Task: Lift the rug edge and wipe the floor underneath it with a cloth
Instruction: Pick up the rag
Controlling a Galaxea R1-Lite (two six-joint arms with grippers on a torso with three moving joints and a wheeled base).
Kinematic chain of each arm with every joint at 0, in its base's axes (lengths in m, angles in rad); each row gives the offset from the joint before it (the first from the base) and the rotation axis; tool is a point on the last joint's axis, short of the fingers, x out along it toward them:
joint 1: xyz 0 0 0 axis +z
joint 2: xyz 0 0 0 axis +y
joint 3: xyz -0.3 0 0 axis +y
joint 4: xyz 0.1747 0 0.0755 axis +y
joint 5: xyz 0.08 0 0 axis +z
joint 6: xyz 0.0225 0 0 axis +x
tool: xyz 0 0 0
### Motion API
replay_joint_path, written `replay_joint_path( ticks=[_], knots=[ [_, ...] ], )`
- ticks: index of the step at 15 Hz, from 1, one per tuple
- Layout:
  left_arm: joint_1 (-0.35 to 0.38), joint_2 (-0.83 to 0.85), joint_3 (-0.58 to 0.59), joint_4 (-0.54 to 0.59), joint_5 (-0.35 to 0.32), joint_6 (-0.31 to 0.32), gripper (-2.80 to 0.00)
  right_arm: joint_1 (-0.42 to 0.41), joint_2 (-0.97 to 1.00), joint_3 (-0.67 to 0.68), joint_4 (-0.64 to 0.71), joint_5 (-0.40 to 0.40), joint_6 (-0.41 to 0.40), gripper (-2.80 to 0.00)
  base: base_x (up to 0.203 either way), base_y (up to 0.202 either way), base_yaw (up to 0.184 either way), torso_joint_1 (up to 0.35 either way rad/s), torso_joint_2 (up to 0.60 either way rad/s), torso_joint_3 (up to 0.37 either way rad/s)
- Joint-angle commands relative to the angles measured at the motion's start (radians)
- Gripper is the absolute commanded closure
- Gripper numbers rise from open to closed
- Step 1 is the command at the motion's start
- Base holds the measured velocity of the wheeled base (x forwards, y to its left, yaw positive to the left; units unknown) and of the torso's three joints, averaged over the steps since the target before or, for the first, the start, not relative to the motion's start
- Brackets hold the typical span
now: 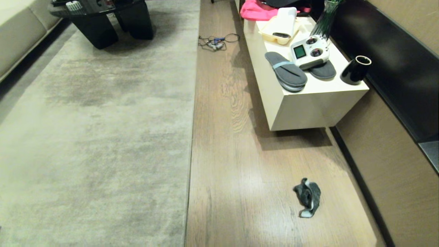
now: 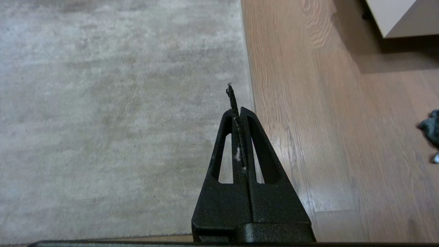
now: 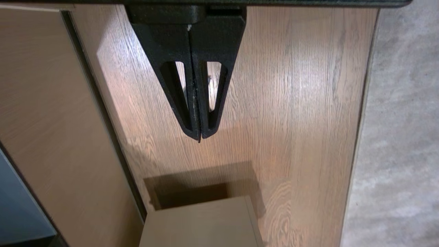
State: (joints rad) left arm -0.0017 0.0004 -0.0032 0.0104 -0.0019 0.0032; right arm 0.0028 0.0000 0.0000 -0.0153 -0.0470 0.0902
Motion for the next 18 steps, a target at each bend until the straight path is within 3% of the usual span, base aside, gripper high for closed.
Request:
replay_joint_path(
  ticks=[1, 18],
  knots=[
    [0.000, 0.000, 0.000, 0.000, 0.000, 0.000, 0.00, 0.000, 0.002, 0.000, 0.000, -0.001, 0.000, 0.00, 0.000, 0.000, 0.000, 0.003, 0.00, -0.196],
    [0.000, 0.001, 0.000, -0.001, 0.000, 0.000, 0.00, 0.000, 0.002, 0.000, 0.000, -0.001, 0.000, 0.00, 0.000, 0.000, 0.000, 0.003, 0.00, -0.199]
  ],
)
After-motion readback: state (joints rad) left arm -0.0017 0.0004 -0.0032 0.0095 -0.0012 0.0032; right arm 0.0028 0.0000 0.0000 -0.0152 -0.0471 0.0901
